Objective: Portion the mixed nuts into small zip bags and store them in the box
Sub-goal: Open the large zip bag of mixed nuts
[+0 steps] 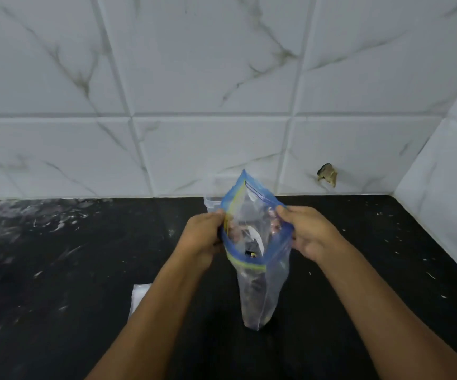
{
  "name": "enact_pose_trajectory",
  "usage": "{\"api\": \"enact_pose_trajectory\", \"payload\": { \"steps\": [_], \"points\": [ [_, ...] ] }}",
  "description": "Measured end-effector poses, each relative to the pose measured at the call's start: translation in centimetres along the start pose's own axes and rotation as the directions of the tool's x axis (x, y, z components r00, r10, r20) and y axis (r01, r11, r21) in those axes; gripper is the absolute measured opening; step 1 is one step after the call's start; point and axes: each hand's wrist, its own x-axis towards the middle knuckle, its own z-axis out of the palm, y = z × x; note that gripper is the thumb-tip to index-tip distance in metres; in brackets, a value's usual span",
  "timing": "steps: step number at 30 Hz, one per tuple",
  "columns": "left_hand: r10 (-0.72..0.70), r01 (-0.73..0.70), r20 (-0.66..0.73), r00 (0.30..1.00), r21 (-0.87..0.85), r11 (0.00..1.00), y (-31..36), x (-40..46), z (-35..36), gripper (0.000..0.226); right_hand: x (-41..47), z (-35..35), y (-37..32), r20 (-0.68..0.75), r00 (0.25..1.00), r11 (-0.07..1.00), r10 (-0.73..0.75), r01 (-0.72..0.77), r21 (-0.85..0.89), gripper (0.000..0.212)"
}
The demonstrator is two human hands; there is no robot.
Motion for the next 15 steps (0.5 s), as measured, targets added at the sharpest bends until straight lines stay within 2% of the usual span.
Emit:
{"api": "enact_pose_trajectory", "payload": {
  "steps": [1,2,4,7,10,13,14,15],
  "points": [
    [-0.126,0.124,0.0,0.992,-0.186,0.975,-0.1,0.3,-0.8,0.034,0.3,-0.9,0.2,0.014,0.99,0.971,0.142,-0.142,0.193,0.024],
    [-0.232,0.22,0.013,0.973,-0.364,0.905,-0.4,0.8,-1.5,0.033,0.8,-1.6,0.5,0.026,0.964,0.904,0.265,-0.257,0.342,0.023],
    [-0.338,0.297,0.035,0.94,-0.57,0.766,-1.1,1.7,-2.8,0.028,1.4,-2.6,1.5,0.029,0.918,0.802,0.396,-0.361,0.476,0.022],
    [-0.345,0.359,0.142,0.928,-0.591,0.723,-1.3,0.6,-2.8,0.017,1.0,-2.7,2.9,0.084,0.907,0.793,0.412,-0.402,0.459,0.03],
    [-0.313,0.398,0.248,0.917,-0.507,0.765,-1.0,-1.1,-1.5,0.014,0.5,-2.0,3.4,0.098,0.921,0.803,0.378,-0.378,0.461,0.025],
    [-0.353,0.386,0.157,0.922,-0.386,0.838,-1.9,0.0,-2.0,0.022,0.2,-1.7,4.0,0.002,0.94,0.851,0.342,-0.311,0.423,0.025],
    [-0.364,0.385,0.128,0.923,-0.355,0.852,-2.4,0.8,-2.5,0.024,0.2,-1.6,4.0,-0.055,0.957,0.904,0.286,-0.25,0.346,0.027],
    [-0.378,0.391,0.107,0.92,-0.342,0.854,-2.8,1.6,-3.0,0.018,0.2,-1.6,4.0,-0.142,0.974,0.97,0.177,-0.149,0.191,0.026]
  ]
}}
